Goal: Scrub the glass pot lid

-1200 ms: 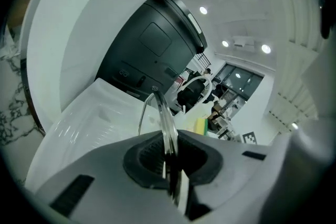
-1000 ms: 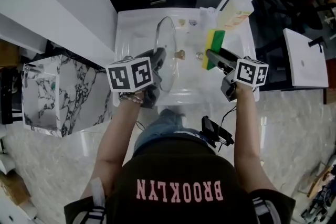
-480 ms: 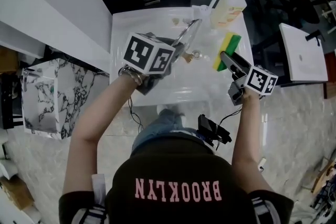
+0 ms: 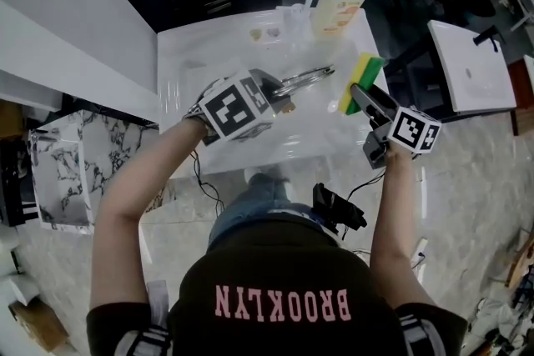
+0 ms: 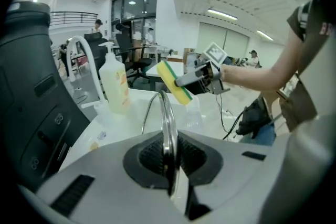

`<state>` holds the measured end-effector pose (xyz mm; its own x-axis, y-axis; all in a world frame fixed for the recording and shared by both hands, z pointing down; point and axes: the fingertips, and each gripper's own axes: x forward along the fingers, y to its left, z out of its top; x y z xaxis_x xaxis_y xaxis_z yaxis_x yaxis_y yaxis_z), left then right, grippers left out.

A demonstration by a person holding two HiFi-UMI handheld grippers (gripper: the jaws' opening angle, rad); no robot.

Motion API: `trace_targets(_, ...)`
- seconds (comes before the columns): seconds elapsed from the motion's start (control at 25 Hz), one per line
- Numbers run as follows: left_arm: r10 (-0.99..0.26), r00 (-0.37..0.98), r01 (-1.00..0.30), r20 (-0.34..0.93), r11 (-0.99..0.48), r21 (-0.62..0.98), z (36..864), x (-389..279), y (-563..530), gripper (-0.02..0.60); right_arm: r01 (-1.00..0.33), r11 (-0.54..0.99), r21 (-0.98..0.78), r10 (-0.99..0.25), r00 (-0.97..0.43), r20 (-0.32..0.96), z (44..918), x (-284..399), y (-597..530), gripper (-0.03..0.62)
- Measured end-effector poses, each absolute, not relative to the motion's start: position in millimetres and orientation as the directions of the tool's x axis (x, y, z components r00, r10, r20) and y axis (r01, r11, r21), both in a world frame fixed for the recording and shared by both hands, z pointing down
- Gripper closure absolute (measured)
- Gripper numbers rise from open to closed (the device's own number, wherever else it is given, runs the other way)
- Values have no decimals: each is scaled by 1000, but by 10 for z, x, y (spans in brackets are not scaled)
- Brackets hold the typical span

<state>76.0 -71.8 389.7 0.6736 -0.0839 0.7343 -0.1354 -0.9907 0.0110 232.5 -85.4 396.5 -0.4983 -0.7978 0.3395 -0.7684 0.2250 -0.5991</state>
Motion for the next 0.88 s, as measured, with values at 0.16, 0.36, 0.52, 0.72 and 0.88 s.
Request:
trace_targets(0.16, -15, 660, -1, 752, -1000, -19, 4059, 821, -612, 558, -801, 257, -541, -791, -496, 359, 3918, 2413, -790, 312)
trace_targets(0.36, 64, 613, 190, 787, -979, -69, 4305, 829, -530, 558, -816, 338, -468, -744, -537, 399, 3885, 2401, -783, 312)
trace_targets(0.52, 96, 598, 236, 796, -970, -60, 4373, 837, -590, 558, -778, 457, -432, -625, -626, 467, 3954, 2267, -778, 312)
trace_targets(0.72, 115, 545, 350, 831, -931, -101, 4552, 821, -454, 558, -738, 580, -346, -441, -641, 627, 4174, 2141, -809, 312)
trace_targets(0.88, 157, 498, 439, 853, -894, -92, 4758, 836, -391, 558, -714, 636, -292, -362, -611, 704, 4318, 2046, -889, 312)
